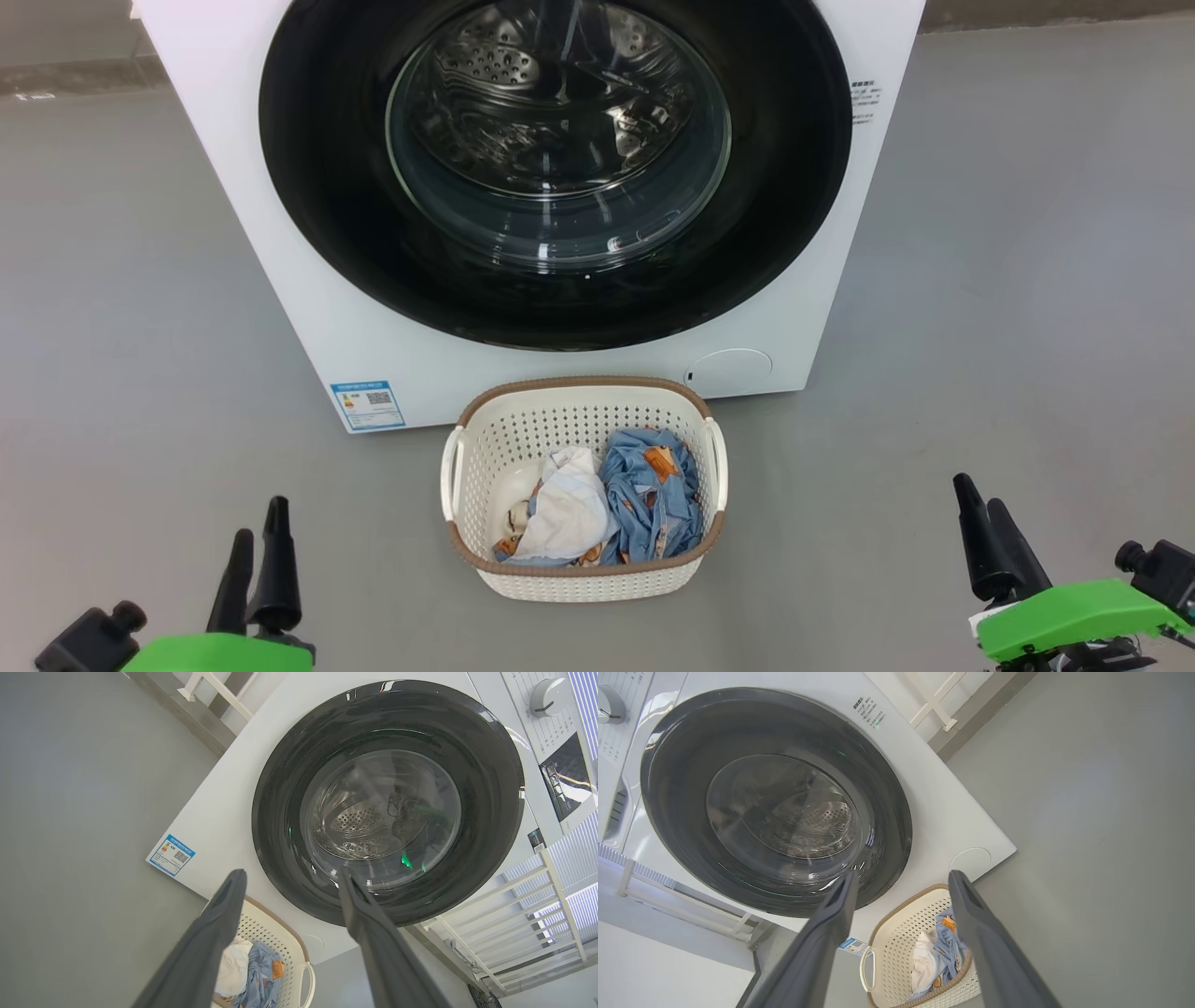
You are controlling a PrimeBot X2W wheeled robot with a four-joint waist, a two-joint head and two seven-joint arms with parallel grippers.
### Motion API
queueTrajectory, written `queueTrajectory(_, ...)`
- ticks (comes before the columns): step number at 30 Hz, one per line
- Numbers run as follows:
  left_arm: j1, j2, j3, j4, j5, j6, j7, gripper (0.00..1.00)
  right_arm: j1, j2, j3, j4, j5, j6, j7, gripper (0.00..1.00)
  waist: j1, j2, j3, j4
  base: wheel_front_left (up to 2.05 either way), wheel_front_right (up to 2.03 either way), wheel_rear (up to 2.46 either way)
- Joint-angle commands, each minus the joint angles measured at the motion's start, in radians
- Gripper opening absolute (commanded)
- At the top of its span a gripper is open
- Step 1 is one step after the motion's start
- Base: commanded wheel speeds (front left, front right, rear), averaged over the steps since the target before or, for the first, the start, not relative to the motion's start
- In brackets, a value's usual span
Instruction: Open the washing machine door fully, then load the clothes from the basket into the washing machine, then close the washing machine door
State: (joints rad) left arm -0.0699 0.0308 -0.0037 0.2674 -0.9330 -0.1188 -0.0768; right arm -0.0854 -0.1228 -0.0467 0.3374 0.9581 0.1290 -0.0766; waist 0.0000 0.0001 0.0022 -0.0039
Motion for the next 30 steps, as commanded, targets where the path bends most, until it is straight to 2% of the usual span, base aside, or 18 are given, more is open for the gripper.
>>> queueTrajectory(1, -0.043, 0.018, 0.008, -0.028, 0.047, -0.007, -0.017, 1.00, -0.050, -0.016, 0.015, -0.016, -0.056, 0.001, -0.016, 1.00, 0.0000, -0.0001, 0.000, 0.001, 0.00, 0.00, 0.00)
queueTrajectory(10, -0.042, 0.023, -0.009, -0.017, 0.188, -0.007, -0.043, 1.00, -0.063, -0.021, 0.024, 0.015, -0.199, 0.001, -0.041, 1.00, 0.0000, -0.0001, -0.001, 0.003, 0.00, 0.00, 0.00)
queueTrajectory(30, -0.044, 0.023, -0.023, 0.013, 0.432, -0.009, -0.100, 1.00, -0.085, -0.027, 0.043, 0.038, -0.426, 0.001, -0.070, 1.00, 0.0000, -0.0001, 0.000, 0.001, 0.00, 0.00, 0.00)
